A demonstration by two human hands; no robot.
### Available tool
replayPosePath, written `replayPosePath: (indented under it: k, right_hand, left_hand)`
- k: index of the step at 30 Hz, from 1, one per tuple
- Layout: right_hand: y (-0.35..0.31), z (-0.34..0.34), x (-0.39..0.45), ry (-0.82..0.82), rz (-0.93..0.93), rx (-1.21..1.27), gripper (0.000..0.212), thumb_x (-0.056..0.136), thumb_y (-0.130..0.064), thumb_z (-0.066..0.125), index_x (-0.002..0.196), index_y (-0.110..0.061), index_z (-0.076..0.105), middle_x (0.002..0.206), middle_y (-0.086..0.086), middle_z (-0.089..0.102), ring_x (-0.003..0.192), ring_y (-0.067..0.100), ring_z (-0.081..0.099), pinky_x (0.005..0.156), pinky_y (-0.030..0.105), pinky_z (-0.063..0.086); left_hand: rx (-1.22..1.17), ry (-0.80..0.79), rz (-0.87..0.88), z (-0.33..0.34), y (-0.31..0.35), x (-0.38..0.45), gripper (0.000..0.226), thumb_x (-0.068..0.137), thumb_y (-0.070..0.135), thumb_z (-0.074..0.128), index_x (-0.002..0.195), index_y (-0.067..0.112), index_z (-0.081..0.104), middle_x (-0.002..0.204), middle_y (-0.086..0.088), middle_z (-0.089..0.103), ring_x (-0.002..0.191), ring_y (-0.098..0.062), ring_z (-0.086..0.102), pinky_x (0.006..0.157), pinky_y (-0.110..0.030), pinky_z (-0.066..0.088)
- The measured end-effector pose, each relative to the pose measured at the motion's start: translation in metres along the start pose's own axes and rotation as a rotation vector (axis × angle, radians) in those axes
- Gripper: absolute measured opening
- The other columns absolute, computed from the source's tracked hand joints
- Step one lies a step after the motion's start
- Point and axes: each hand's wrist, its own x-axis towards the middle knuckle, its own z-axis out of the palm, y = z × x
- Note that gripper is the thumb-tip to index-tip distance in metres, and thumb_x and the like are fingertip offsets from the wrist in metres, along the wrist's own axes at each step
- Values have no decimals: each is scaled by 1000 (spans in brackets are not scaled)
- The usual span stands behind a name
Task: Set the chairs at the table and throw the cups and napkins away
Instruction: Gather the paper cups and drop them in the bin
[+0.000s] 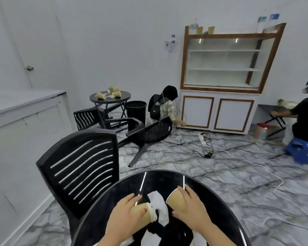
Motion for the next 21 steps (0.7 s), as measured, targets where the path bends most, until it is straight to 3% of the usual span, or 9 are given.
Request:
replayPosePath:
  k: [5,12,17,21]
  right_hand:
    - [14,6,22,-43,14,-3,90,75,-53,65,147,-37,14,160,-6,3,146,15,11,117,38,23]
    - [23,17,38,-79,-6,-97,85,70,-64,55,143,-47,13,158,-11,6,143,11,19,113,37,28]
    - [32,25,40,-81,21,3,86,68,-62,56,137,-59,5,155,-21,5,134,11,33,85,28,49]
    - [33,33,37,-62,51,45,97,67,-58,59,127,-67,-16,154,-21,8,118,9,48,63,17,45]
  left_hand:
    - [74,-18,58,15,-2,13,51,85,50,57,134,38,45,147,16,36,133,0,31,110,-17,22]
    - [193,-158,60,26,-21,38,58,72,70,53,128,58,39,147,25,30,130,-1,36,108,-23,30]
    - [206,-202,42,26,-27,50,60,64,75,51,122,64,39,138,35,38,115,2,49,96,-19,37]
    - [171,-202,11,26,-30,56,63,57,74,51,118,67,39,128,37,46,109,4,51,80,-14,36]
